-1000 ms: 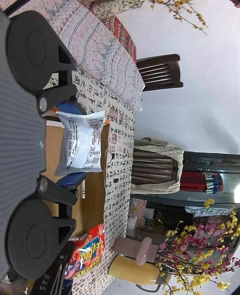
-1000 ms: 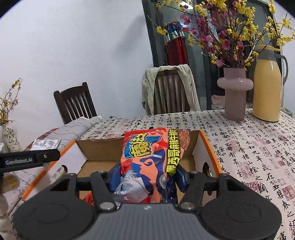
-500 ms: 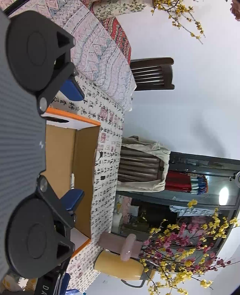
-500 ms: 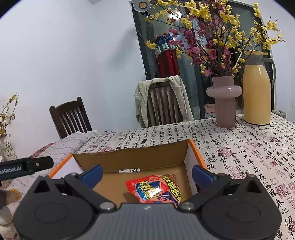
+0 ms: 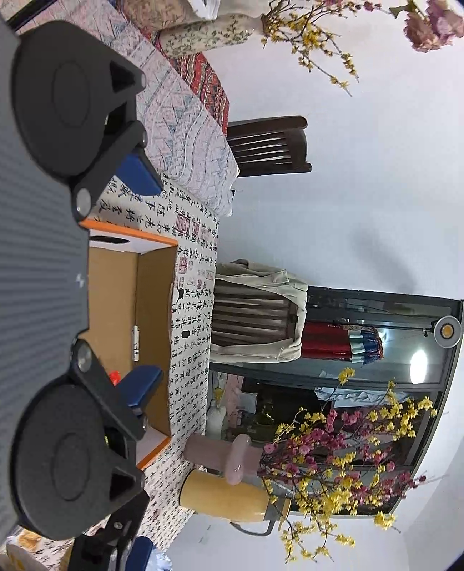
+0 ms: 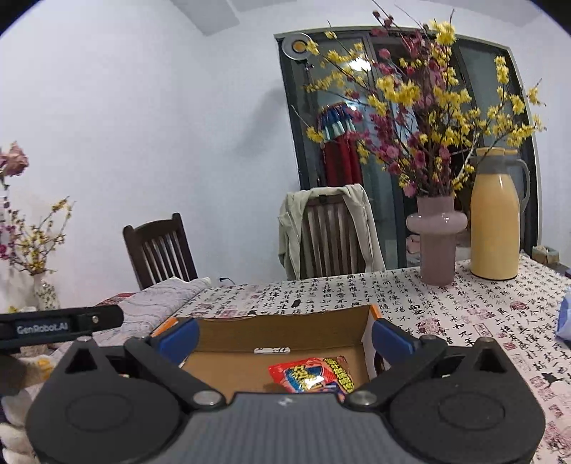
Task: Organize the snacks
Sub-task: 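Grasp the silver-and-yellow wafer packet with the left gripper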
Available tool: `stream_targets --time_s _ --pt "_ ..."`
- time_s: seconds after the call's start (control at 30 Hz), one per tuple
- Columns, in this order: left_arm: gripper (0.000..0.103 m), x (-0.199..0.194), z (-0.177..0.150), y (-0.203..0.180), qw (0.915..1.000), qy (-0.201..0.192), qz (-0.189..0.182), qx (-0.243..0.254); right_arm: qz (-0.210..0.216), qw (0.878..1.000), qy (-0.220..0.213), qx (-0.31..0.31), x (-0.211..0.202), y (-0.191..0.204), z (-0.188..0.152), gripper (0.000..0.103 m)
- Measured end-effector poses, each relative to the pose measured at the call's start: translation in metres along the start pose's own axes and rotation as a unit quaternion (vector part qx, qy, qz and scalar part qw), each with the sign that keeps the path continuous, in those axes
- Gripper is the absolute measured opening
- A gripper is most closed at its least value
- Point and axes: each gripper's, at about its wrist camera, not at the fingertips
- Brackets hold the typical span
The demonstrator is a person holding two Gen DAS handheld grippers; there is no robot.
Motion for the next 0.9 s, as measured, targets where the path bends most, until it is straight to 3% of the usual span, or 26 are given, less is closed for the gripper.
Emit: stream_targets --time_s 0.4,0.9 --pt "0.103 -0.068 -0.038 -0.012 0.9994 0.033 0.002 -0.005 0.012 1.000 0.006 -0.024 -0.083 -0.008 -0.031 0.103" --pt "0.103 -0.095 -0.111 -0.023 0.9888 0.143 -0.010 -0.043 0.005 0.997 0.065 -0.029 -0.136 -0.037 -0.097 0.103"
Point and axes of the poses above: each gripper's, at about its wrist camera, not at the fingertips, and x roughly the way its jaws point, y to its left, z to its top, and after that the axes turned 14 degrees about -z, right-handed
